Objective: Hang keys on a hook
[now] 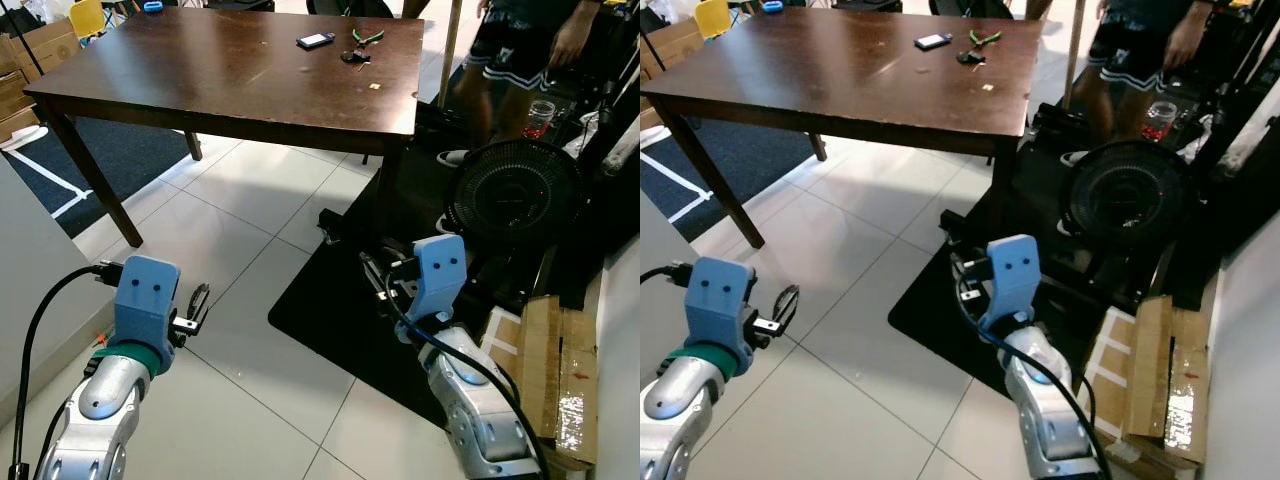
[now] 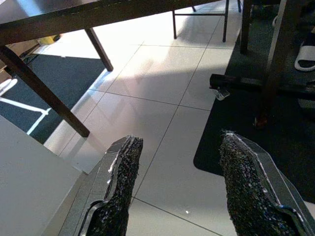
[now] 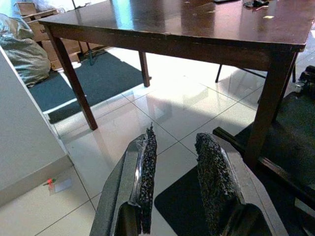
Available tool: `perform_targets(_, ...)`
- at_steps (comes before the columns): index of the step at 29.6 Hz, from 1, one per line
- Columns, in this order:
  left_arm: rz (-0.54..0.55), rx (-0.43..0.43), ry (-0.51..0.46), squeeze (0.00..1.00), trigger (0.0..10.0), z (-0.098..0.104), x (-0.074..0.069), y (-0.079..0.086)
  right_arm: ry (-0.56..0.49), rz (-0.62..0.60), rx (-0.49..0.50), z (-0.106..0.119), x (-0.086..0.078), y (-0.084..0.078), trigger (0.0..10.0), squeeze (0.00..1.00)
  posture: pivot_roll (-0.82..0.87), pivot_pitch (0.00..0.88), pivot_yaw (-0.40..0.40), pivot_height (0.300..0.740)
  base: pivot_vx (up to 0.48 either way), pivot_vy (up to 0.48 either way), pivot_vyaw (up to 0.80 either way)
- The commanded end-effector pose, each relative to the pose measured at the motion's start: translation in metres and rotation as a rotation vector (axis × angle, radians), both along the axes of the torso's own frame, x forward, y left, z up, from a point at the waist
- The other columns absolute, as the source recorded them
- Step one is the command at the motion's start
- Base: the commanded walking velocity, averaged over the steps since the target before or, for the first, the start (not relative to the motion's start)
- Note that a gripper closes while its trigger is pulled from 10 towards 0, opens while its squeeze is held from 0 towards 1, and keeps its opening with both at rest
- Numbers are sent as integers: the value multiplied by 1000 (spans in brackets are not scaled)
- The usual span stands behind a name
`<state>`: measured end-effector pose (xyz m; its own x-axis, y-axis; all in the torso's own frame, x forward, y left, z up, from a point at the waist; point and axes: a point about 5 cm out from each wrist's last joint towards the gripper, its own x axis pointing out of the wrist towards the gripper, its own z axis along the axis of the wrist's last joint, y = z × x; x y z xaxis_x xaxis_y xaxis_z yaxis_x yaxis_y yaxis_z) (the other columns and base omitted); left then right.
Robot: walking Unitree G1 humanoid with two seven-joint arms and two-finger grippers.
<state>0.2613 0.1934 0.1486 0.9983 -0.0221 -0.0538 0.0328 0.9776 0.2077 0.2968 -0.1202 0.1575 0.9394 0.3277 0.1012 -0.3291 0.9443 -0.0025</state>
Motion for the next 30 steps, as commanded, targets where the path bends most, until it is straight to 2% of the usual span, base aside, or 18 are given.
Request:
perform_targets(1, 12, 9, 9, 0, 10000, 0, -2, 4, 5, 5, 14, 1, -1, 1, 10000, 0, -56, 94, 120, 740, 0, 0, 0)
perform_targets(30, 12, 8, 11, 0, 10000, -2, -3, 3, 11, 8, 11, -2, -2, 1, 10000, 0, -59, 79, 115, 740, 0, 0, 0)
